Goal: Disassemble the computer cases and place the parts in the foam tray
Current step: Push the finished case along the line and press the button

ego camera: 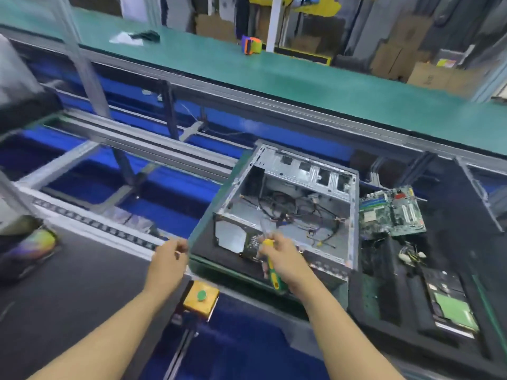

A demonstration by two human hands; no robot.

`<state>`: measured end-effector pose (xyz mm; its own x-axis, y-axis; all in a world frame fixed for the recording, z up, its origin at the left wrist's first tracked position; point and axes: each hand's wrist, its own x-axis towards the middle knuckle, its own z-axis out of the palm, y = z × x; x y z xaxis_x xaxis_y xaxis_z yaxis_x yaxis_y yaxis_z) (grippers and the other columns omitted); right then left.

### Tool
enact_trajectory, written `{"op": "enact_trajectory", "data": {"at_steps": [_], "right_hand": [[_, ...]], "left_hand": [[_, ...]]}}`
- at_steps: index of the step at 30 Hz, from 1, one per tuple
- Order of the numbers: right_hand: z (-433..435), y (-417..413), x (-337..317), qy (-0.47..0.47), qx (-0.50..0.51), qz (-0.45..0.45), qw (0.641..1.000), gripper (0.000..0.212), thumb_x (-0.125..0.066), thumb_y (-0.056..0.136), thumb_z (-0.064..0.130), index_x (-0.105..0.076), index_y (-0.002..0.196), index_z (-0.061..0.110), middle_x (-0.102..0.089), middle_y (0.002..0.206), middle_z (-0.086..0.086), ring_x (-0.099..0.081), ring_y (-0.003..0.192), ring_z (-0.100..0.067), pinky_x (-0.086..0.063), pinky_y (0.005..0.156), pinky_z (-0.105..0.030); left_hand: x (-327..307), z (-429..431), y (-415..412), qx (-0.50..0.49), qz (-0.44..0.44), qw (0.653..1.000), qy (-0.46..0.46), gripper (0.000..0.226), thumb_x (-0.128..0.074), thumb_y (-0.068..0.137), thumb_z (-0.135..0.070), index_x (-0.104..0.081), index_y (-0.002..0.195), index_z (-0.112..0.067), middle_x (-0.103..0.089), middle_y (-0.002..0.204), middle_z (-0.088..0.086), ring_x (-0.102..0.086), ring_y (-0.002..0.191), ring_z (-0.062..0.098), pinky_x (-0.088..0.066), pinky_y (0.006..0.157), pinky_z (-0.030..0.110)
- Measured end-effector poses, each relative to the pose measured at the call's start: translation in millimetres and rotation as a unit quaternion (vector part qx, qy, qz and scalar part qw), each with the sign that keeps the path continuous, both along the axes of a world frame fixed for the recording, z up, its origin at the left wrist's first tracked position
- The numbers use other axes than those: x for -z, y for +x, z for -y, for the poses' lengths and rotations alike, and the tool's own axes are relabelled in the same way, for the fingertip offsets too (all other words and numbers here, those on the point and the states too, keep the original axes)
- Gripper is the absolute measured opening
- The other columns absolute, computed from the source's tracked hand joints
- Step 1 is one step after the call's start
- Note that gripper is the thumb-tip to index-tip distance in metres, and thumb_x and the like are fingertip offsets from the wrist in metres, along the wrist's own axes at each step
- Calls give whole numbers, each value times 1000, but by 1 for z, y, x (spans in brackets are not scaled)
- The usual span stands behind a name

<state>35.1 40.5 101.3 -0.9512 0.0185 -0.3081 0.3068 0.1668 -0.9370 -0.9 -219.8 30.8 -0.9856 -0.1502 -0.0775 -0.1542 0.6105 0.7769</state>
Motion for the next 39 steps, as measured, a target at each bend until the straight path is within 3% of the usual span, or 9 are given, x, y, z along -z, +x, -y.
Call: {"op": "enact_trajectory", "data": {"at_steps": [4,6,9,14,23,29,34,37,39], "right_hand": [[37,11,28,59,-56,52,995,15,-51,90,0,-51,99,12,-56,69,-3,-49,47,-17,-44,46,-26],[48,17,43,76,-68,82,991,15,-51,90,1,-53,100,11,-59,72,-6,-50,46,-17,-44,44,-25],[58,24,66,104,-67,126,984,15,-48,91,5,-54,104,10,-61,77,-7,-51,49,-17,-46,46,-27],[62,40,95,113,-20,166,979,15,-43,96,10,-51,107,17,-63,88,-6,-53,60,-19,-49,51,-28],[41,95,131,116,11,222,968,16,-44,93,12,-53,103,22,-66,89,-4,-55,62,-19,-51,54,-28],[34,105,137,116,15,238,964,15,-43,95,13,-53,104,21,-67,91,-5,-54,63,-18,-51,54,-28],[28,102,123,135,-28,242,960,17,-43,91,17,-53,103,23,-69,90,-3,-56,58,-15,-51,54,-29],[14,100,106,125,-56,241,961,20,-46,88,16,-56,104,21,-69,84,-1,-56,56,-15,-50,56,-30],[3,95,93,99,-30,228,968,21,-49,88,13,-58,106,18,-68,80,0,-55,56,-16,-48,55,-30]], "left_hand": [[59,28,28,119,117,982,-89,19,-59,88,-9,-63,88,-27,-68,104,5,-64,102,27,-49,89,37],[72,33,34,190,148,958,-154,20,-56,93,-17,-65,108,-27,-62,117,3,-61,112,24,-47,96,37],[78,28,33,278,155,917,-242,42,-49,99,-28,-50,140,-32,-46,140,-1,-49,128,22,-42,104,40],[82,16,42,344,189,852,-347,67,-46,94,-26,-20,155,-41,-20,161,-2,-34,139,27,-31,111,45],[98,-5,49,309,168,830,-433,72,-56,93,-21,-20,153,-39,-37,145,4,-45,128,26,-37,102,39],[92,-16,34,346,177,771,-505,68,-62,90,-19,-32,149,-33,-41,144,6,-41,132,28,-31,105,41],[75,-24,13,343,185,778,-493,44,-52,92,-22,-55,135,-33,-46,140,4,-39,131,27,-26,107,48],[60,-20,4,322,128,847,-404,32,-46,93,-19,-61,120,-28,-56,121,0,-57,109,22,-43,98,40],[49,-20,2,334,163,885,-279,22,-46,94,-18,-64,105,-25,-63,111,-2,-64,95,20,-53,86,36]]}}
